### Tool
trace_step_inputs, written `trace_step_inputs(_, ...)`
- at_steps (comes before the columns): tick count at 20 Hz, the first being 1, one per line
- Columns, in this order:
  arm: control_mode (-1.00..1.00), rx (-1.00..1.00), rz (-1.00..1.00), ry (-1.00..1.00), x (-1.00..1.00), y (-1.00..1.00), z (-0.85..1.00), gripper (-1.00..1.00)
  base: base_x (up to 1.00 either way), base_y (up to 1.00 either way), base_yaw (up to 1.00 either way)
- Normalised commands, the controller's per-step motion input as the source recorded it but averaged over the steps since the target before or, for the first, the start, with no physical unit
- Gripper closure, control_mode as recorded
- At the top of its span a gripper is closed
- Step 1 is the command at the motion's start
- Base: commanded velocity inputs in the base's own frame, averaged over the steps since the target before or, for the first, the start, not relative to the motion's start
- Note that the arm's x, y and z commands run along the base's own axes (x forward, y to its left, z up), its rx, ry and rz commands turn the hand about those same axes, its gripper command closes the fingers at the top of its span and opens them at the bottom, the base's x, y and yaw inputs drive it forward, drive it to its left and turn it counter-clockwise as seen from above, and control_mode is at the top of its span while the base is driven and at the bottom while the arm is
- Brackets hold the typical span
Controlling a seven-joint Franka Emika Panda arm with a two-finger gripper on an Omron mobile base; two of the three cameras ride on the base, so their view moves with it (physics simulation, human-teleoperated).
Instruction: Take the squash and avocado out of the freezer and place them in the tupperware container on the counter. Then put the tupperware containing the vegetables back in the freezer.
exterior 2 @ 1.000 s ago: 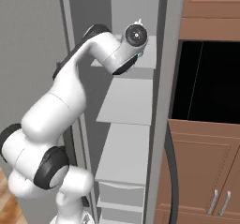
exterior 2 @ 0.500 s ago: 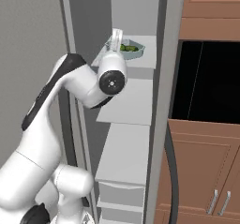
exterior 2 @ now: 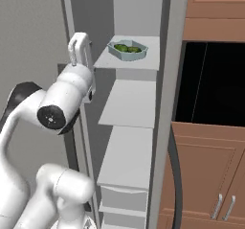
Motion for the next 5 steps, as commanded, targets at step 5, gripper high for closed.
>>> trace_step_inputs(5, -1.00, -0.05, -0.24, -0.08, -1.00, 0.29, 0.28, -1.00, 0.00, 0.00, 0.00)
